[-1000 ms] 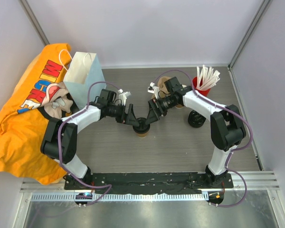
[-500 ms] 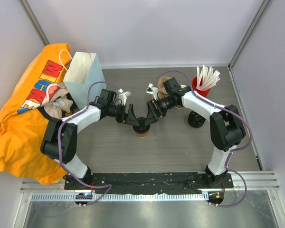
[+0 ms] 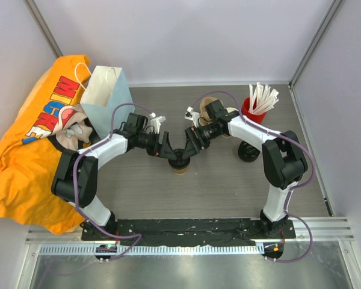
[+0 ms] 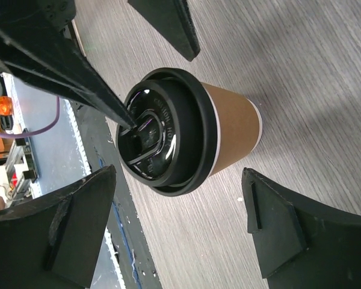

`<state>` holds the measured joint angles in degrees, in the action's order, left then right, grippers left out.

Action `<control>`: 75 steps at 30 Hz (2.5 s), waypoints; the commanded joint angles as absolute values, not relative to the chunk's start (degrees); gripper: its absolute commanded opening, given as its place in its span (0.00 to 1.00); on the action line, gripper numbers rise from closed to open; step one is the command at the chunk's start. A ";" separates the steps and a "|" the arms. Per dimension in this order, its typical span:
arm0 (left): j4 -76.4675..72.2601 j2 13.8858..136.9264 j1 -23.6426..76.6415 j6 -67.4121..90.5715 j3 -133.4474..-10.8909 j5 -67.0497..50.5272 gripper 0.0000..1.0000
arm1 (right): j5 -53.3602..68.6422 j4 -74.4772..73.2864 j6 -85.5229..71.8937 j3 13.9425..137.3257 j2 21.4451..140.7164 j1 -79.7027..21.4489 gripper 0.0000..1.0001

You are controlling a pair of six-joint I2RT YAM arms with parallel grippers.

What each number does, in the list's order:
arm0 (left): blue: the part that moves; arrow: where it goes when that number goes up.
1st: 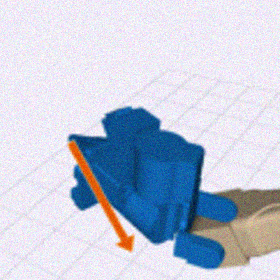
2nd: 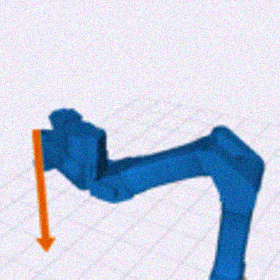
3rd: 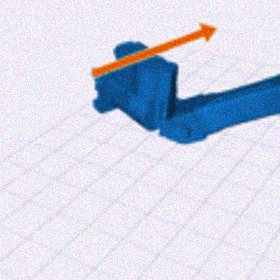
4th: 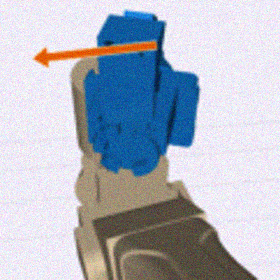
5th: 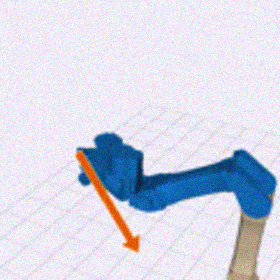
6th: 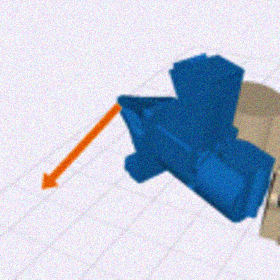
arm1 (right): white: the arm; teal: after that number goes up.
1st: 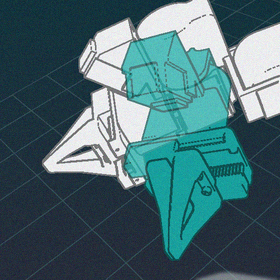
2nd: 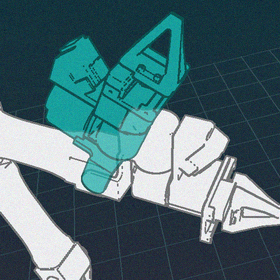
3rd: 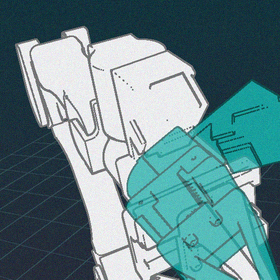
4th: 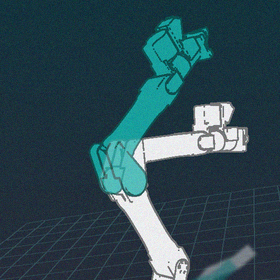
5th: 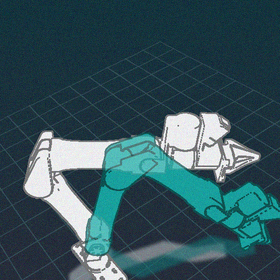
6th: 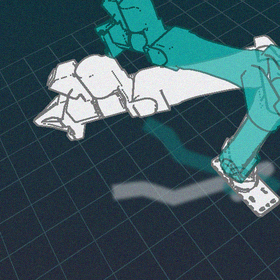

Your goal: Pack the takeout coffee

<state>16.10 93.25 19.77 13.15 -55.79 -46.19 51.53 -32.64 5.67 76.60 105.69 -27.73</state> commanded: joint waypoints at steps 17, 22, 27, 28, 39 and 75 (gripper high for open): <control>15.12 93.78 19.86 11.51 -54.58 -40.78 0.73 | 50.71 -29.88 2.46 77.43 108.46 -28.65 0.76; 14.94 93.69 19.86 11.69 -54.49 -41.04 0.73 | 50.19 -29.88 2.37 77.52 108.90 -28.74 0.73; 15.03 93.69 19.86 11.60 -54.49 -41.13 0.72 | 49.05 -29.97 2.37 77.43 109.25 -28.92 0.72; 14.94 93.69 19.86 11.60 -54.58 -41.13 0.72 | 48.87 -29.97 2.37 77.43 109.25 -28.92 0.71; 14.94 93.78 19.86 11.60 -54.40 -41.13 0.71 | 44.12 -30.41 2.90 76.55 110.04 -29.53 0.67; 18.81 99.05 20.04 10.11 -56.51 -32.34 0.56 | 44.19 -36.21 5.98 81.56 111.10 -31.64 0.68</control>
<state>17.72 94.98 19.99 14.50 -57.39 -46.65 46.63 -35.57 2.96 79.75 109.56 -30.22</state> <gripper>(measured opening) 0.589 0.656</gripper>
